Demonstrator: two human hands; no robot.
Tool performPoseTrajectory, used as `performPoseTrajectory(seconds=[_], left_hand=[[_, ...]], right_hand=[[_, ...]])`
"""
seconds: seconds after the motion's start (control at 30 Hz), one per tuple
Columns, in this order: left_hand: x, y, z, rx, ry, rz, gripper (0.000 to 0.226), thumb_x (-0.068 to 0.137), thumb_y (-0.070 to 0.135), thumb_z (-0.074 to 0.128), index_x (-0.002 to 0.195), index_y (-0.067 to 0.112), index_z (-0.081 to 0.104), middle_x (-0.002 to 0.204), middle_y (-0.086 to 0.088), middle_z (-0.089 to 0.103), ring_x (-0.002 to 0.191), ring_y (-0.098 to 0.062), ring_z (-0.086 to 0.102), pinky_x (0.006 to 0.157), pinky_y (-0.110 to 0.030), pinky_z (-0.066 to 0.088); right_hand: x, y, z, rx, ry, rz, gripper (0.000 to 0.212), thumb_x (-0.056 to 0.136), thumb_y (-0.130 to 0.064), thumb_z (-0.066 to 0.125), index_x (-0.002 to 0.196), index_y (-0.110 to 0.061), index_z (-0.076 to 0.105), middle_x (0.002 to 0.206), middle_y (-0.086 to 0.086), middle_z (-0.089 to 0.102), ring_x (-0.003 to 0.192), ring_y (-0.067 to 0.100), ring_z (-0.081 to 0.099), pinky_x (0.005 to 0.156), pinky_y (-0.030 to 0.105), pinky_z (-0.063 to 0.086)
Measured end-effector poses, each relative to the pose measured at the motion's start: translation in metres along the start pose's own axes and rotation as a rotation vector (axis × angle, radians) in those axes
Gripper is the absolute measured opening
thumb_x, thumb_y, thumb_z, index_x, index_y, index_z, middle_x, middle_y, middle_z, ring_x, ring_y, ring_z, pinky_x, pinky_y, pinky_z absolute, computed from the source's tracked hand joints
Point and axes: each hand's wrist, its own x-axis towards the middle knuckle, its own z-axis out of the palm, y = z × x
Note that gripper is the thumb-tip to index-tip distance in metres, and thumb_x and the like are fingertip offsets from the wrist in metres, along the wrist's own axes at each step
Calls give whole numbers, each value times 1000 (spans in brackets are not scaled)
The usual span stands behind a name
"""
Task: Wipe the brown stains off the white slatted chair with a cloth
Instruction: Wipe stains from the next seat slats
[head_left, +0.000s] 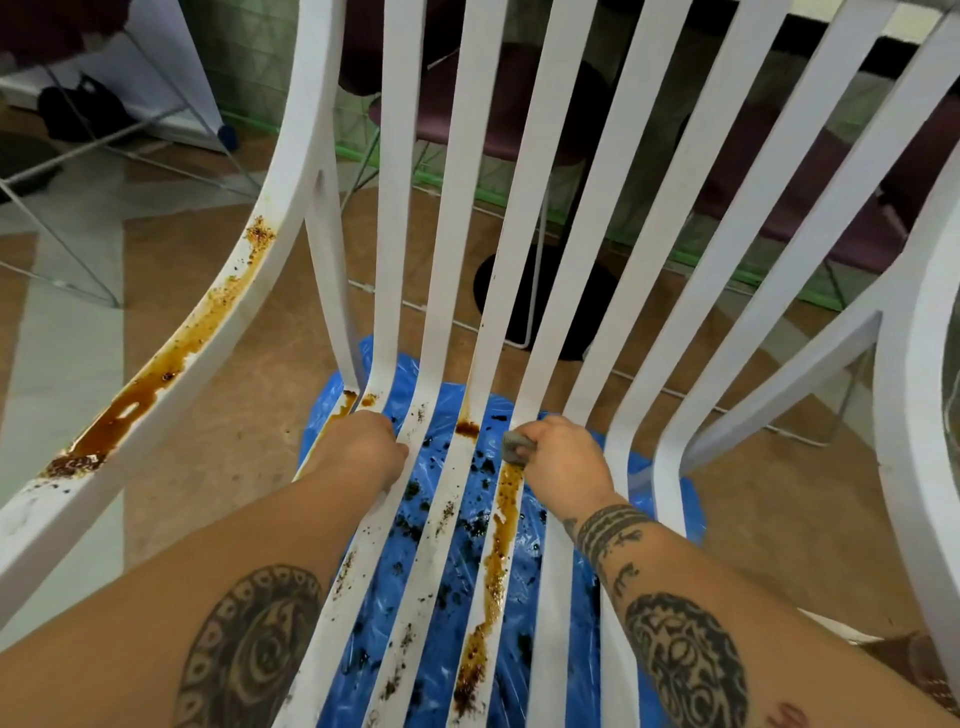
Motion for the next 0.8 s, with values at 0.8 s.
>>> performPoseTrajectory(seconds=[0.8], left_hand=[[-14,3,-9,-104,-74,-30,27,98,38,61,95,12,68,84,-8,71,77,-27,73,79,-39,62]], right_hand=[[-32,0,2,277,-3,89,16,97,-32,61,105,-28,75,91,-4,73,84,16,65,74,28,52]])
